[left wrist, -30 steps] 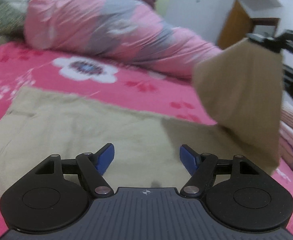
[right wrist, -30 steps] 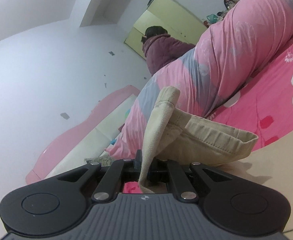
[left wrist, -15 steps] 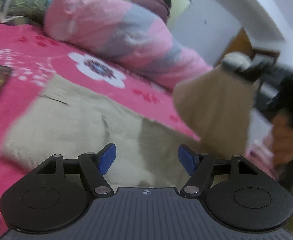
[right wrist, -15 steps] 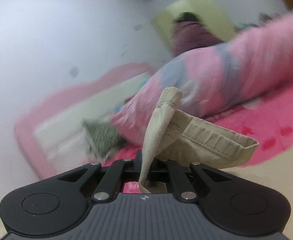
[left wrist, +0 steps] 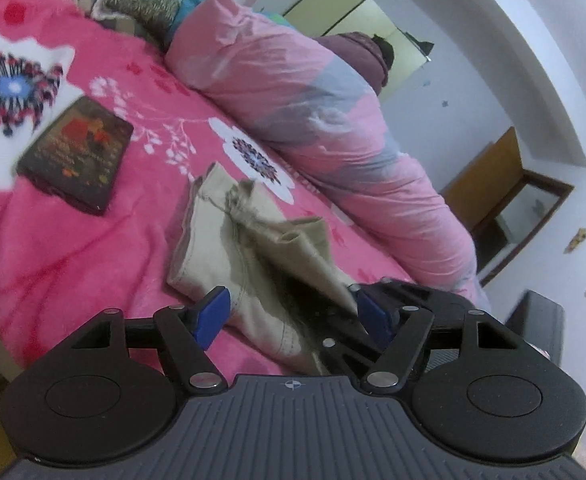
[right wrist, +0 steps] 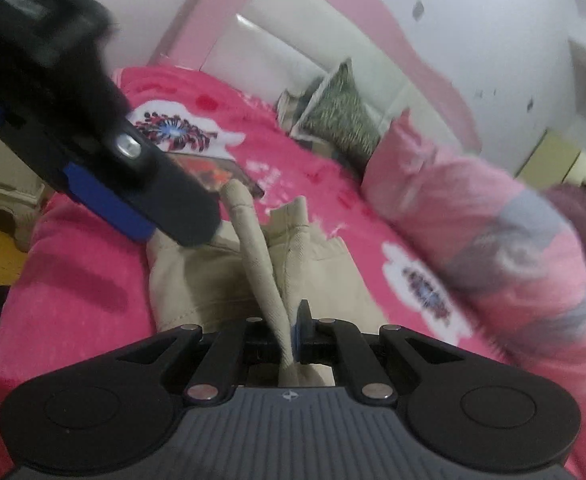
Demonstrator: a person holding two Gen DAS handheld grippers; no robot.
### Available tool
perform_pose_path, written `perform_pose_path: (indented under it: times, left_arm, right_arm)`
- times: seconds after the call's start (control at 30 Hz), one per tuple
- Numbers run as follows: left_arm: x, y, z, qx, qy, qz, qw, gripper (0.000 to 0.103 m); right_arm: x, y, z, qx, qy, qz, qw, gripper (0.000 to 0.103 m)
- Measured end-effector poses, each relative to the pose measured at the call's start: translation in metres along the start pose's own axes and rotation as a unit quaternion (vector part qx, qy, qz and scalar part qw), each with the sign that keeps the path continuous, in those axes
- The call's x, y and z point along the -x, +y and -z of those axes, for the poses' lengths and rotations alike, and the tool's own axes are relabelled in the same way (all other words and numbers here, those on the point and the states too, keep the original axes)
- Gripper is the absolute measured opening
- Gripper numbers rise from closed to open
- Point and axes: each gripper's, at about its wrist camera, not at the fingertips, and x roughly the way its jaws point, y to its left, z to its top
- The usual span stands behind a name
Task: Fold clothes
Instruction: 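Lift the held trouser end and fold it over toward the left gripper, then lower the held trouser end onto the folded bundle with the right gripper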
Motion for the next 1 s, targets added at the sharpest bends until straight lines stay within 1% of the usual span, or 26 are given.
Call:
perform_pose_path:
  times: [0.13, 0.27, 0.43, 0.53, 0.63, 0.77, 0.83, 0.9, 0.97, 1.0]
  left_arm:
    - [-0.005, 0.005, -0.001, 0.008, -0.003, -0.002, 1.0, 0.069]
    - [-0.002, 0.009, -0.003, 0.022, -0.015, 0.0, 0.9996, 0.067]
    - [0.004, 0.014, -0.005, 0.028, -0.027, -0.003, 0.9992, 0.064]
    - [0.009, 0.016, -0.007, 0.027, -0.032, -0.007, 0.9991, 0.064]
    - [0.015, 0.018, -0.006, 0.026, -0.042, -0.01, 0.9987, 0.064]
    - [0.02, 0.022, -0.006, 0.026, -0.049, -0.016, 0.9984, 0.064]
    - [0.022, 0.022, -0.007, 0.024, -0.051, -0.018, 0.9982, 0.064]
    - [0.024, 0.023, -0.007, 0.023, -0.054, -0.019, 0.9981, 0.064]
    - [0.026, 0.023, -0.007, 0.022, -0.057, -0.021, 0.9979, 0.064]
    - [0.027, 0.023, -0.008, 0.021, -0.059, -0.022, 0.9978, 0.064]
  right_arm:
    - [0.008, 0.007, 0.001, 0.014, -0.015, 0.015, 1.0, 0.004]
    - [0.012, -0.007, -0.008, -0.046, -0.038, 0.05, 0.997, 0.005]
    - [0.008, -0.011, -0.013, -0.066, -0.043, 0.059, 0.995, 0.004]
    - [0.004, -0.031, -0.02, -0.107, -0.047, 0.063, 0.991, 0.005]
    - [0.006, -0.043, -0.029, -0.139, -0.064, 0.066, 0.986, 0.005]
    - [-0.005, -0.022, -0.028, -0.095, -0.059, 0.053, 0.992, 0.005]
    - [-0.015, -0.006, -0.017, -0.067, -0.038, 0.029, 0.997, 0.004]
    - [-0.018, 0.006, -0.011, -0.043, -0.031, 0.026, 0.998, 0.004]
    - [-0.014, 0.007, -0.013, -0.045, -0.041, 0.037, 0.997, 0.004]
    - [-0.012, 0.004, -0.015, -0.055, -0.045, 0.04, 0.997, 0.005]
